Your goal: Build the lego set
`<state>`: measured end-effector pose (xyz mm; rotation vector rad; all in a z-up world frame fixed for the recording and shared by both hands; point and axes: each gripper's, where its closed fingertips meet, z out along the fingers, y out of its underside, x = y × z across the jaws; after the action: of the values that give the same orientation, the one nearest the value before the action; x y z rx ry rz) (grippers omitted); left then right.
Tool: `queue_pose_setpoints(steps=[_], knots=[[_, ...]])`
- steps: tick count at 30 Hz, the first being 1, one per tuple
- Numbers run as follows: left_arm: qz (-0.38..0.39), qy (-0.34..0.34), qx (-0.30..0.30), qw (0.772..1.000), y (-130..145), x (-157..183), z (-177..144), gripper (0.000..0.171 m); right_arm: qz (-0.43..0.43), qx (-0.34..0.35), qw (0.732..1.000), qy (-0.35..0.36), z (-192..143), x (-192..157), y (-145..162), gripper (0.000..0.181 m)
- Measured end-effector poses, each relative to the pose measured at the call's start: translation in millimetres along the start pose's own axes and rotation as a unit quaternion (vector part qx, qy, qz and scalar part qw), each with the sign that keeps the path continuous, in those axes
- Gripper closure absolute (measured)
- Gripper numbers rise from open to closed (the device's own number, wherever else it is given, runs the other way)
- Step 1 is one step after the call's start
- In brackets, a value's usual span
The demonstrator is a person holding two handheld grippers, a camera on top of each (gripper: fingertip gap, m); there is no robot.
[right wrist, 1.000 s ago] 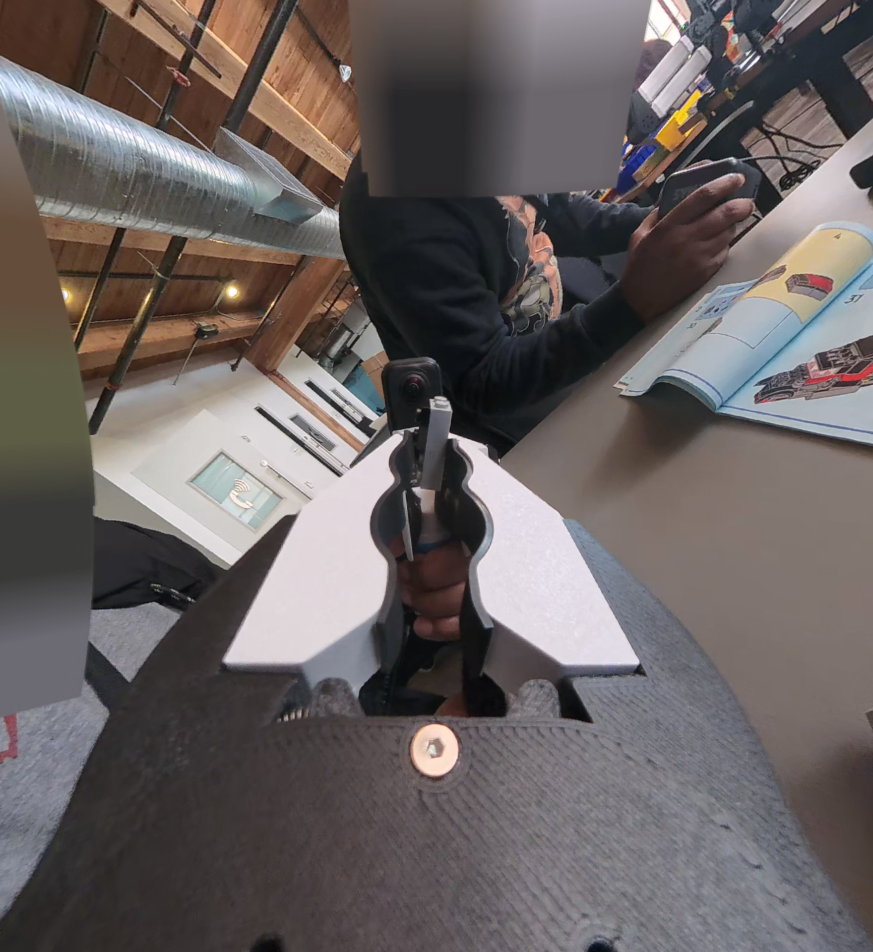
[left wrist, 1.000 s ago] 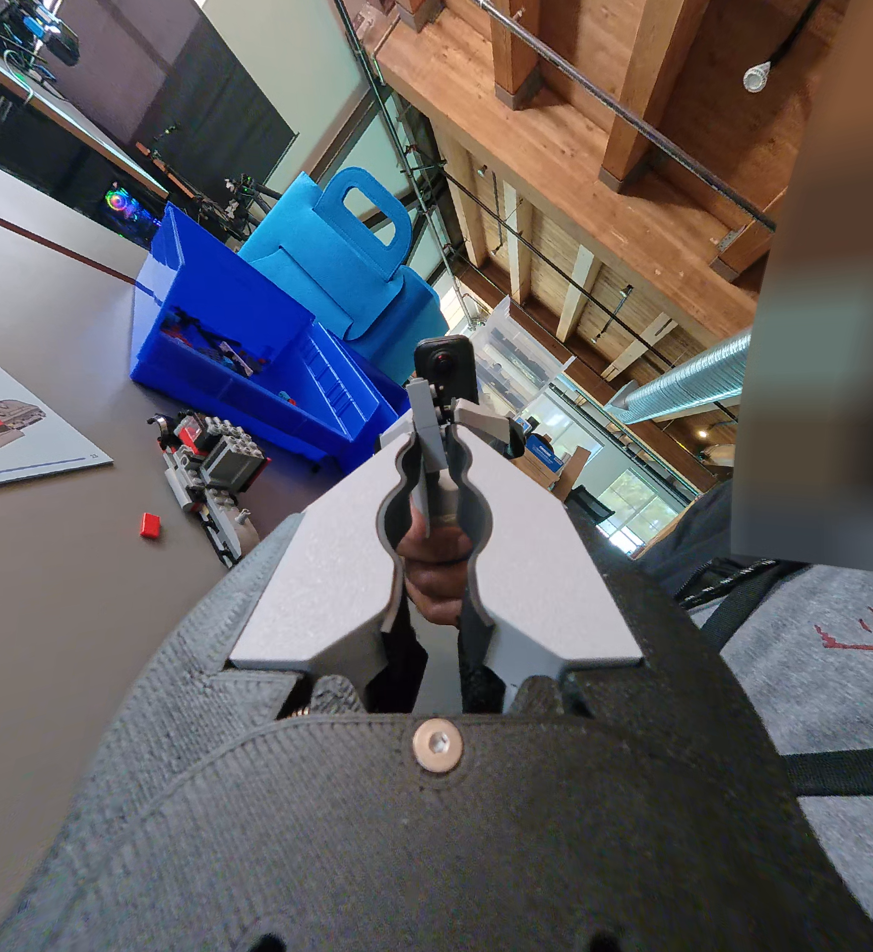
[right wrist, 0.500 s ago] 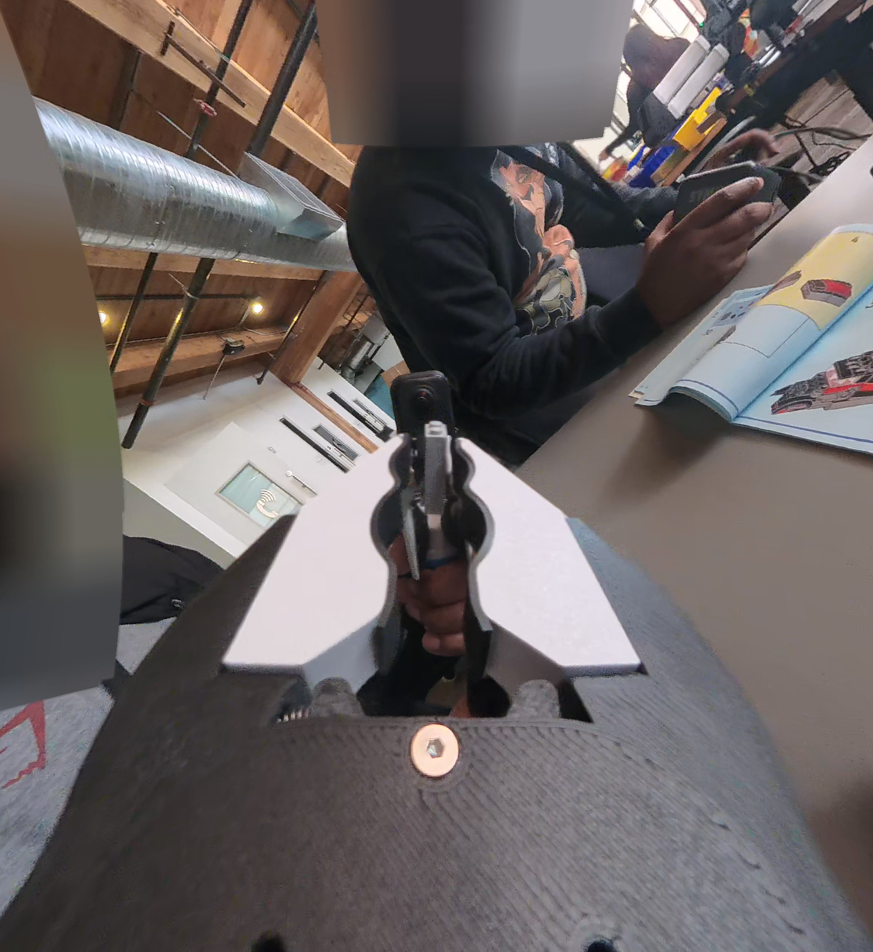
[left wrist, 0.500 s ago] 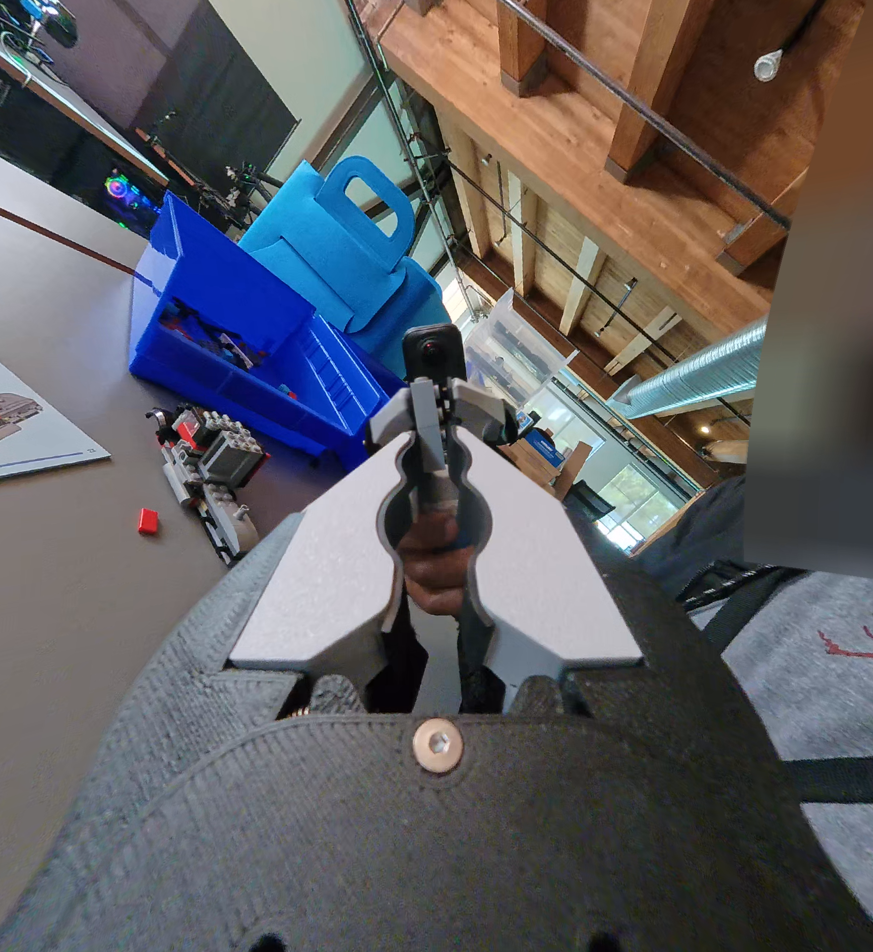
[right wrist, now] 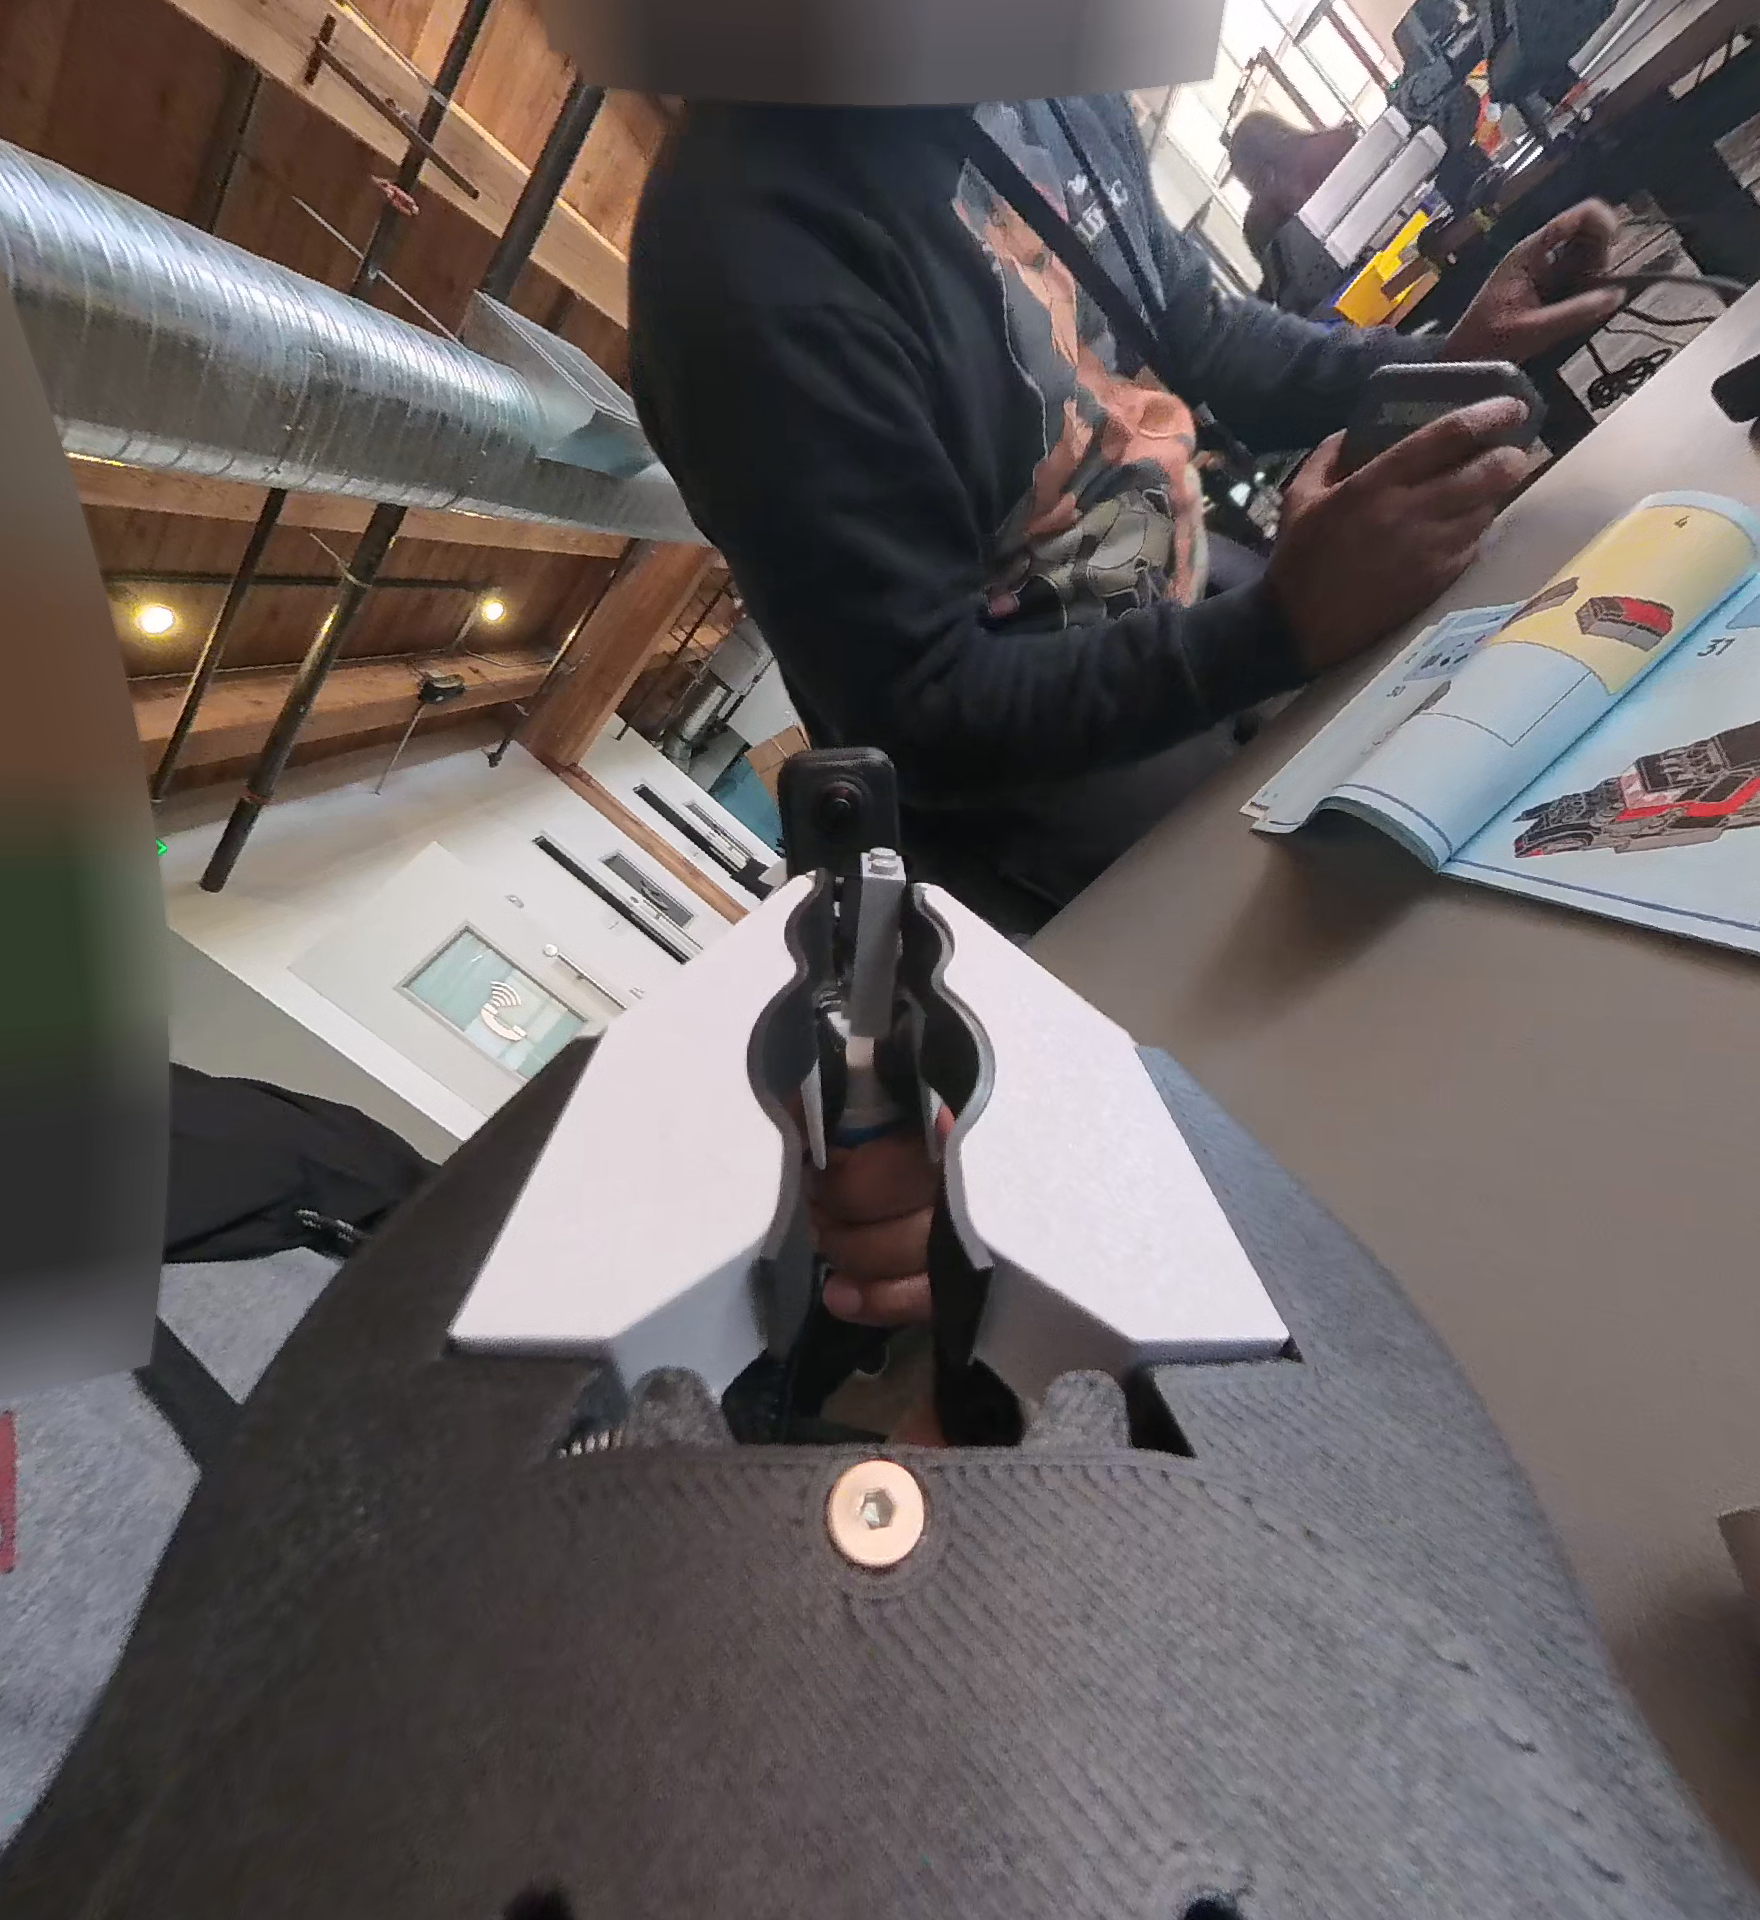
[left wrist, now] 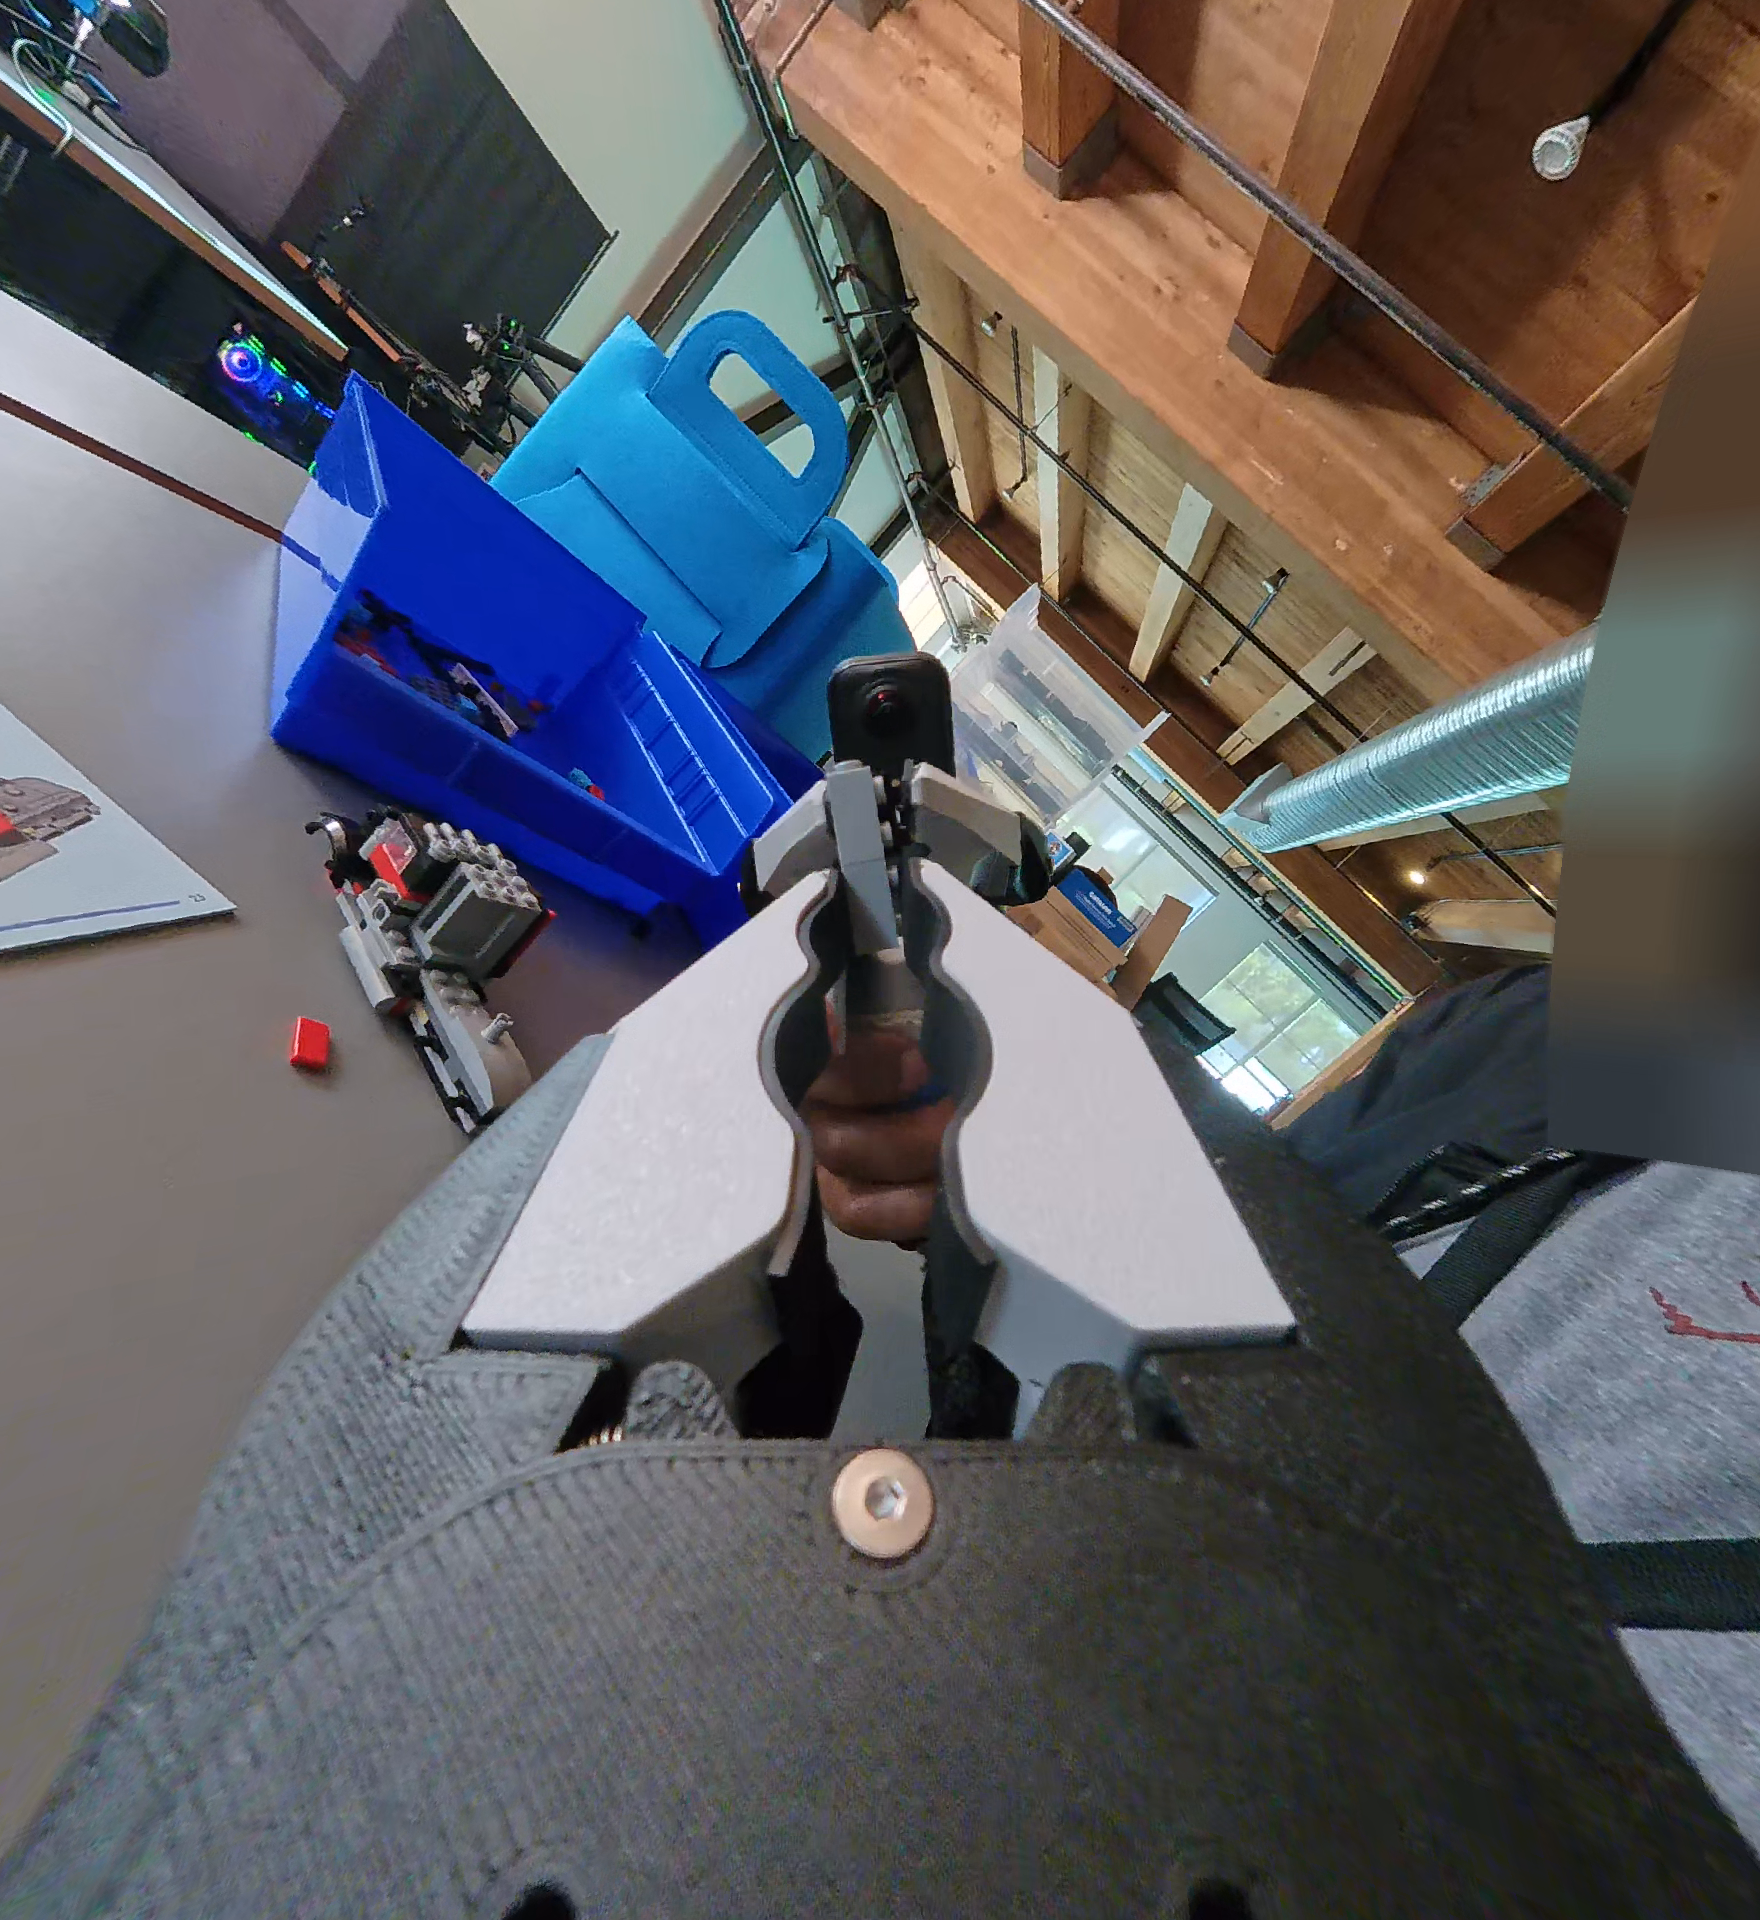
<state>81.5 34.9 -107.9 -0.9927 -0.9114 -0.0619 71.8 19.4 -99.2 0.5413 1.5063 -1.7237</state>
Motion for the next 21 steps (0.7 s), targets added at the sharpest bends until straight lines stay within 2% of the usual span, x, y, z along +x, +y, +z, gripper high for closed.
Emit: queue_pose_setpoints(steps=[2,4,5,8,11,21], knots=[[-0.008,0.002,0.006,1.0,-1.5,-0.3,0.2,0.162,0.012,0.007,1.0,-0.008,-0.6,-1.2,-1.1,0.168],[-0.014,-0.005,0.015,1.0,-3.9,-3.8,-0.6,0.161,0.017,0.01,1.0,-0.015,-2.6,-2.9,-1.4,0.151],[-0.017,-0.004,0.016,1.0,-4.4,-3.9,-1.0,0.161,0.015,0.008,1.0,-0.016,-3.3,-3.5,-0.6,0.149],[-0.013,-0.004,0.007,1.0,-0.8,-3.8,1.0,0.161,0.014,-0.001,1.0,-0.009,-3.1,-1.7,2.7,0.153],[-0.013,-0.002,0.002,1.0,0.6,-2.4,4.2,0.161,0.012,-0.005,1.0,-0.003,-2.9,1.4,4.8,0.169],[-0.025,-0.007,0.001,1.0,-0.3,-5.6,7.2,0.161,0.0,0.002,1.0,-0.001,-4.2,5.0,2.7,0.169]])
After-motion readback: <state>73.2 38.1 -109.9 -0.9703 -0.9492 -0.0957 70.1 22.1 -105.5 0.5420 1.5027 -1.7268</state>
